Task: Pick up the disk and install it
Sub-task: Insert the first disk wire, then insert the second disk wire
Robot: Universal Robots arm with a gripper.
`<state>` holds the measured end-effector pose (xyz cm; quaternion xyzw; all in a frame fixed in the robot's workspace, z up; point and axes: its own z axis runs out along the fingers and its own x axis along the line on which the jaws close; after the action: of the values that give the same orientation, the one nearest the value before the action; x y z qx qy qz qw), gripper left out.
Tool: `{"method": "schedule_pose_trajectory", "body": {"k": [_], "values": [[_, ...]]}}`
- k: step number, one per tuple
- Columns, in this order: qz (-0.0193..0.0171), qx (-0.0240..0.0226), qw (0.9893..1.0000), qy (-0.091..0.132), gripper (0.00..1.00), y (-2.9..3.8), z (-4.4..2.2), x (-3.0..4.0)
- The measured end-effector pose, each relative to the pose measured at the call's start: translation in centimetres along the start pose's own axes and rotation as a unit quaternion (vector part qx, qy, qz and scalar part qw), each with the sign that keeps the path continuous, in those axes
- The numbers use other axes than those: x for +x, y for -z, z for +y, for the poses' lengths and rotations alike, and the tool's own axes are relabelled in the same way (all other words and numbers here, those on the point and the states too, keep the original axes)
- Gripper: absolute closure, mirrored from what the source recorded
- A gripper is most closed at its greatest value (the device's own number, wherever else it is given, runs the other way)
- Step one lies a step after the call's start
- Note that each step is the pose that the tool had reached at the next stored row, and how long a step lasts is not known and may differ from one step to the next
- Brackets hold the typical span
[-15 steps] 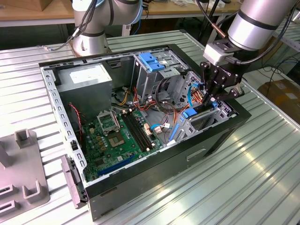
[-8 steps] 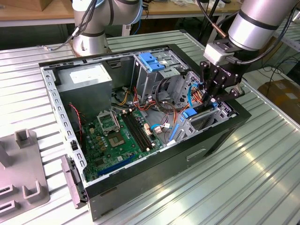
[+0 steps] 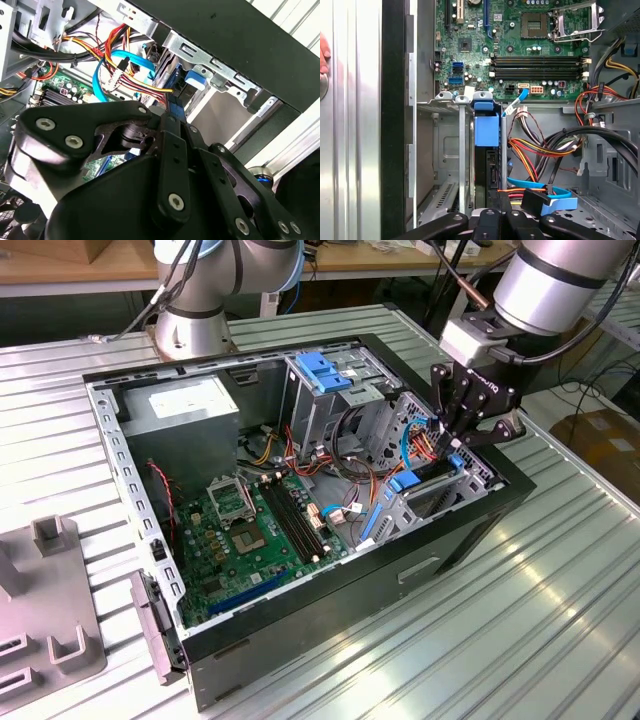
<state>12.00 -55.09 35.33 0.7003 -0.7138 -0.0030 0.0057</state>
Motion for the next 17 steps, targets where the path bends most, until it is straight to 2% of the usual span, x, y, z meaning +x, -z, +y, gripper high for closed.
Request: {"method": "schedule_pose_trajectory", "body": {"k": [17], "values": [[0.0001,0.0000,1.0000,0.000,0.90,0.11,0.00,0.00]]}}
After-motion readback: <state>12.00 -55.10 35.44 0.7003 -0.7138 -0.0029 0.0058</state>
